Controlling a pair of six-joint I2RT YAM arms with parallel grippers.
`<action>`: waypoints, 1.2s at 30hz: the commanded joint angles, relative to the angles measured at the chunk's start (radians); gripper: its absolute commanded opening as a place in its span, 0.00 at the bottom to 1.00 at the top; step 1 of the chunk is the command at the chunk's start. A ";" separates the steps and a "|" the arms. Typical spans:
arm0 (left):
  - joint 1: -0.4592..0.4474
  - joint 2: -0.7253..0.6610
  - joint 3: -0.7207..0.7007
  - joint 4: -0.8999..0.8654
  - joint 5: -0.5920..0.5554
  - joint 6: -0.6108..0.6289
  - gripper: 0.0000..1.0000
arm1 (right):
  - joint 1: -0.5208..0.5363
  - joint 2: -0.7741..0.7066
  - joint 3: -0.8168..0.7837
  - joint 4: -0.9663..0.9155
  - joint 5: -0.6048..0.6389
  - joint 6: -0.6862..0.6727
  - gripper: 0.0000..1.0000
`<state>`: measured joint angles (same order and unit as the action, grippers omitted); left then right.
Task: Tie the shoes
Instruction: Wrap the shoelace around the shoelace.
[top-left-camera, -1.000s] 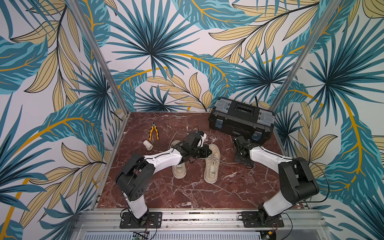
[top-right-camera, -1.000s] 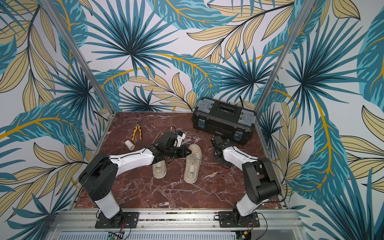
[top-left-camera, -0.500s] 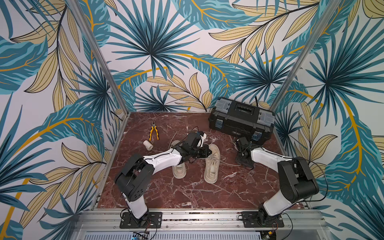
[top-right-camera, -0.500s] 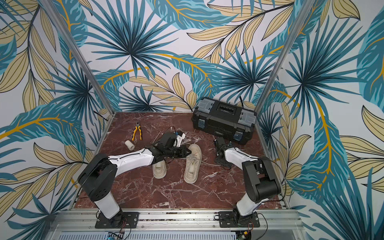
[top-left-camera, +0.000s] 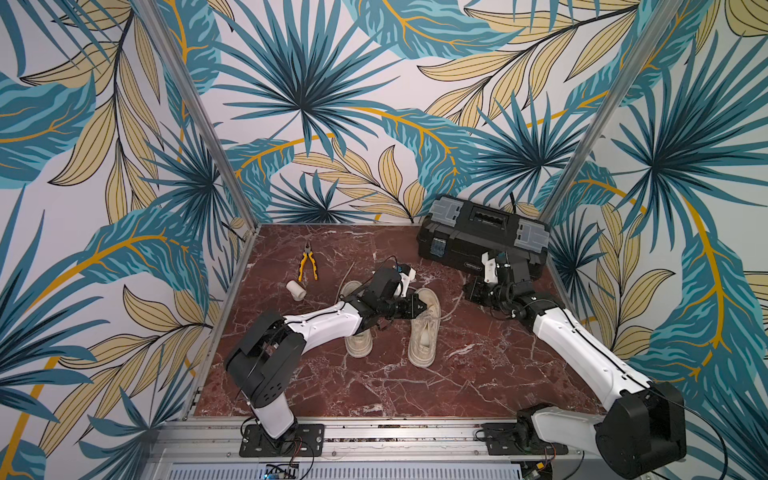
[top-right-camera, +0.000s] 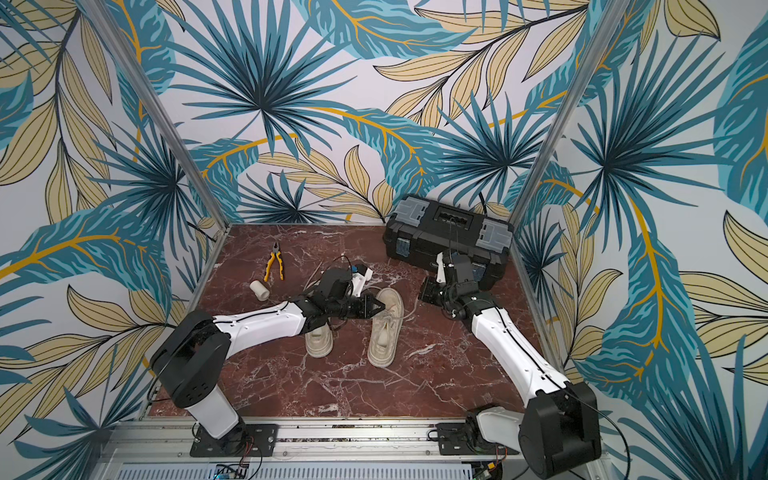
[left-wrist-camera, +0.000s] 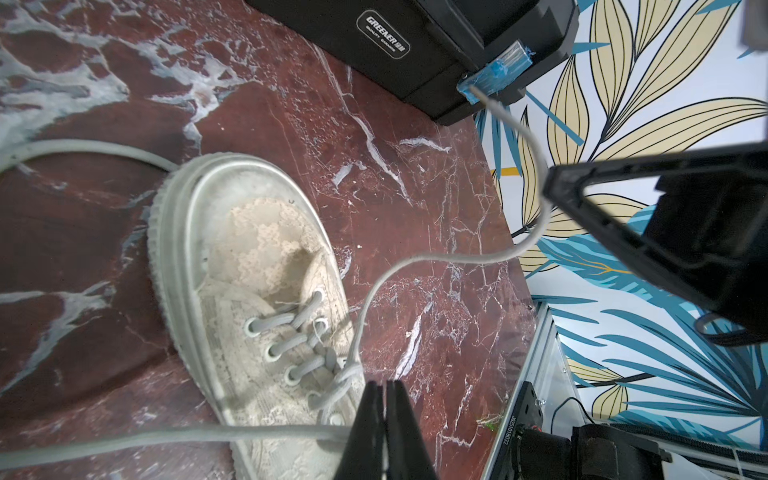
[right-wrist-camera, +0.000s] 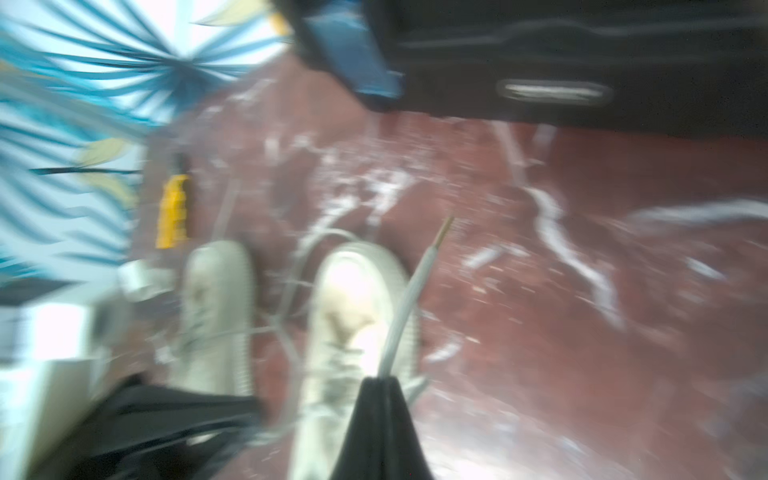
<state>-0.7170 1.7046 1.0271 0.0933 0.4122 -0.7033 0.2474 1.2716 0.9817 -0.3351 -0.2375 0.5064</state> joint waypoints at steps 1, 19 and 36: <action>-0.007 -0.033 -0.036 0.043 0.006 0.017 0.02 | 0.043 0.052 0.086 0.091 -0.192 0.036 0.00; -0.010 -0.028 -0.023 0.040 -0.002 -0.007 0.02 | 0.040 0.081 0.148 0.015 -0.116 -0.216 0.59; -0.008 0.069 0.112 -0.050 -0.004 -0.017 0.02 | 0.041 -0.072 -0.404 0.527 -0.424 -0.193 0.52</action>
<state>-0.7231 1.7584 1.0859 0.0700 0.4110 -0.7258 0.2771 1.1881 0.5930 0.0559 -0.5999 0.3214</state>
